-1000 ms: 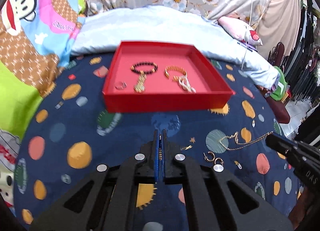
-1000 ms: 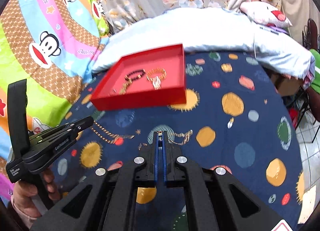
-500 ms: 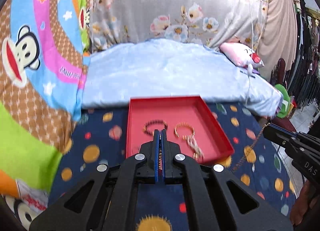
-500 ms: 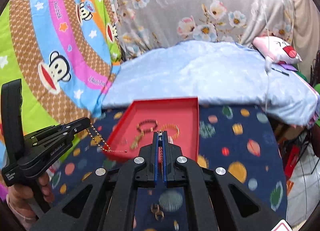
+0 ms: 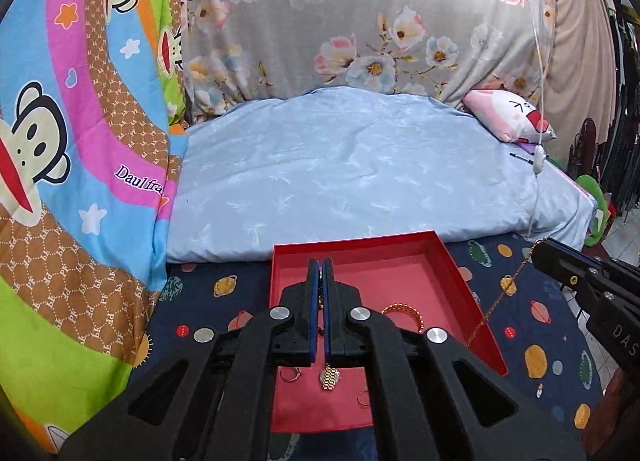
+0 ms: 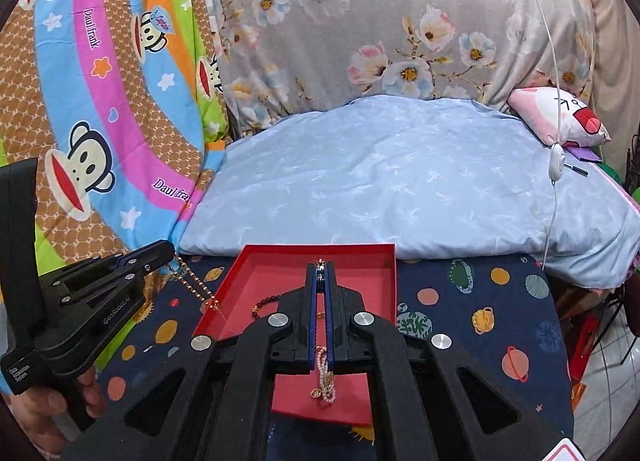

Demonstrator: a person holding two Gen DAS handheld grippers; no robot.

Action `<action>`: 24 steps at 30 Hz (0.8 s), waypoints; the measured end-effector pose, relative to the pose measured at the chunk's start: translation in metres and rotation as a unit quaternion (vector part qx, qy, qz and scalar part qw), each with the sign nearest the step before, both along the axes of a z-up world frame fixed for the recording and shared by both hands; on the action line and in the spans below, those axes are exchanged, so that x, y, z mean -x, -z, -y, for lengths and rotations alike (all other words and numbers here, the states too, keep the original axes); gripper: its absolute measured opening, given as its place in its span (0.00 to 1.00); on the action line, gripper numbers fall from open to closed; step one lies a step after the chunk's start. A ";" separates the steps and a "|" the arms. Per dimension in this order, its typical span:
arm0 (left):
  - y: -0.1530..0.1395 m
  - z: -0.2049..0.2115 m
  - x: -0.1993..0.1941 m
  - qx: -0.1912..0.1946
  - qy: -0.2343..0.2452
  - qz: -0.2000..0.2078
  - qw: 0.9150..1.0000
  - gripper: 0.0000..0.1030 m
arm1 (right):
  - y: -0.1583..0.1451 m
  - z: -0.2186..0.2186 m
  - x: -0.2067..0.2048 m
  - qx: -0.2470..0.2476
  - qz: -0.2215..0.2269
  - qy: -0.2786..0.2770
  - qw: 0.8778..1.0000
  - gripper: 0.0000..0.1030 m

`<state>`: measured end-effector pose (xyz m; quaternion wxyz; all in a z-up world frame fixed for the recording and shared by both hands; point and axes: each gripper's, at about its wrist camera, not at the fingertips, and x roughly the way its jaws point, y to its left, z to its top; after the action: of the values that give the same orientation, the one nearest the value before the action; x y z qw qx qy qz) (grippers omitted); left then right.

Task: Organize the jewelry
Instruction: 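Carry the necklace over the tray with the right tool while the left tool carries the chain there, then open both tools to release the necklace and chain into the red tray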

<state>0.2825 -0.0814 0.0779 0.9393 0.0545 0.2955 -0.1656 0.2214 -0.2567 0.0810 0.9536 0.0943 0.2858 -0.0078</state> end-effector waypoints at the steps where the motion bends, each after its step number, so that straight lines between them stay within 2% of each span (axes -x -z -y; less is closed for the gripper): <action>1: 0.002 0.001 -0.002 -0.002 0.000 -0.002 1.000 0.00 | 0.002 0.000 -0.002 -0.001 -0.002 0.000 1.000 0.02; 12: 0.021 0.011 -0.019 -0.015 -0.006 -0.019 1.000 0.01 | 0.021 0.007 -0.019 0.004 -0.026 0.003 1.000 0.02; 24: 0.027 0.015 -0.034 -0.024 -0.013 -0.019 0.999 0.01 | 0.035 0.005 -0.033 0.011 -0.039 -0.001 0.999 0.02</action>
<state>0.3166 -0.0961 0.0510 0.9340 0.0697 0.3179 -0.1474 0.2545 -0.2613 0.0462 0.9426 0.0834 0.3231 -0.0139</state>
